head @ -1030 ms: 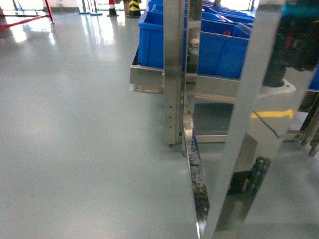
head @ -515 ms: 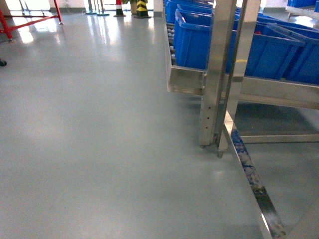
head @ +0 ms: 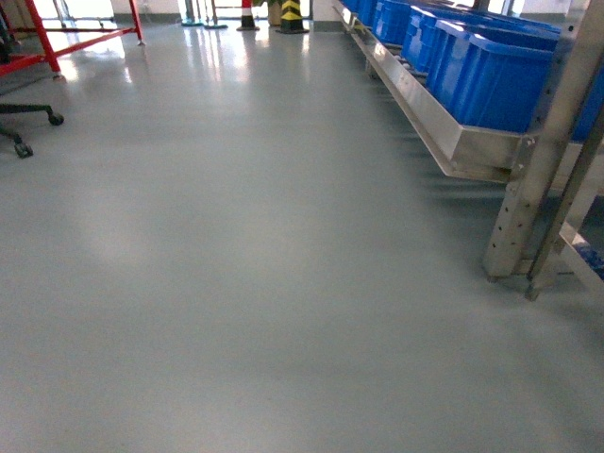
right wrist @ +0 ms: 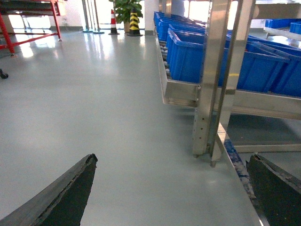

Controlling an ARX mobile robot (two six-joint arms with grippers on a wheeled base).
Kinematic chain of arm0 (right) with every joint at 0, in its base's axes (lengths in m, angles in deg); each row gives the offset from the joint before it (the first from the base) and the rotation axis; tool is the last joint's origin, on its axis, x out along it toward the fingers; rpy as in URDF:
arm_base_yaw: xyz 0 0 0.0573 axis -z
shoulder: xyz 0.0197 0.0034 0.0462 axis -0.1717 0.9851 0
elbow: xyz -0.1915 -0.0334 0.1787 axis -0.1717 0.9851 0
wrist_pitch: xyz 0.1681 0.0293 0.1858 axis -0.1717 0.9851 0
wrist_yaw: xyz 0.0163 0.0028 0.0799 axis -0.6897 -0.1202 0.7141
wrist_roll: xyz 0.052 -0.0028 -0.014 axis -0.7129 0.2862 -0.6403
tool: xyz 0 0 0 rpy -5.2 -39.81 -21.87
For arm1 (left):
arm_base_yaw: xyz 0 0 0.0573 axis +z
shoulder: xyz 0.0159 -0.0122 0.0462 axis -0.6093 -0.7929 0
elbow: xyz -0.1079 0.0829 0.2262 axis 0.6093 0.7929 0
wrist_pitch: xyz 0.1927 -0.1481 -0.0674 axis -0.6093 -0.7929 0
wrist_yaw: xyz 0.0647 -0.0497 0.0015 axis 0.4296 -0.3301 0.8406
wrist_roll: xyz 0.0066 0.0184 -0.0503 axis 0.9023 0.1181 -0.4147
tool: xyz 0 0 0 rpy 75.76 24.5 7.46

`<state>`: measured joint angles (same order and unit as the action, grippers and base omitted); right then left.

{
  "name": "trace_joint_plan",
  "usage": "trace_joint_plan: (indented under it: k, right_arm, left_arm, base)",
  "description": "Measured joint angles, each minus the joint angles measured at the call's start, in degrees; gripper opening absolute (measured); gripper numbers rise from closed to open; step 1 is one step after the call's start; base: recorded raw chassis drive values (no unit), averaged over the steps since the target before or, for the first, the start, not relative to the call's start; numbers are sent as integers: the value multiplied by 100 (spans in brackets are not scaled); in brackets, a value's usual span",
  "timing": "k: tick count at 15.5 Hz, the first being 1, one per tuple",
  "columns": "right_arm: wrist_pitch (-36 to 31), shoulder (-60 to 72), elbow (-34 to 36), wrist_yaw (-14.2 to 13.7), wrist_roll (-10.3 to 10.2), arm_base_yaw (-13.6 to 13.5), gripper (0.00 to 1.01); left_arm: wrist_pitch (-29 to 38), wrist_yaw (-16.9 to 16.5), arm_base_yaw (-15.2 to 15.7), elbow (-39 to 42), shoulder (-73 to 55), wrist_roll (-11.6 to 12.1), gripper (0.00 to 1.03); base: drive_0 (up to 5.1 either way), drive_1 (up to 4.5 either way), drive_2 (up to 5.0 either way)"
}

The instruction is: Pick capacitor and pack into box

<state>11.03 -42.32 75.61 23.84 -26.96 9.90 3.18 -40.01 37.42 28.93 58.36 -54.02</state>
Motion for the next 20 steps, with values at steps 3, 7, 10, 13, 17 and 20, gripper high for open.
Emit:
trace_joint_plan:
  k: [3, 7, 10, 13, 17, 20]
  right_arm:
    - [-4, 0, 0, 0, 0, 0, 98]
    - [-22, 0, 0, 2, 0, 0, 98]
    - [2, 0, 0, 0, 0, 0, 98]
    - [-2, 0, 0, 2, 0, 0, 98]
    - [0, 0, 0, 2, 0, 0, 98]
    - [-2, 0, 0, 2, 0, 0, 98]
  left_arm:
    - [13, -4, 0, 0, 0, 2, 43]
    - [-2, -2, 0, 0, 0, 0, 43]
    - [2, 0, 0, 0, 0, 2, 43]
    - [-2, 0, 0, 0, 0, 0, 43]
    - [-2, 0, 0, 0, 0, 0, 43]
    - [22, 0, 0, 0, 0, 2, 43]
  base:
    - [-493, 253, 253]
    - [-503, 242, 242]
    - [-504, 241, 241]
    - [-496, 250, 250]
    - [-505, 240, 240]
    - [-496, 250, 250]
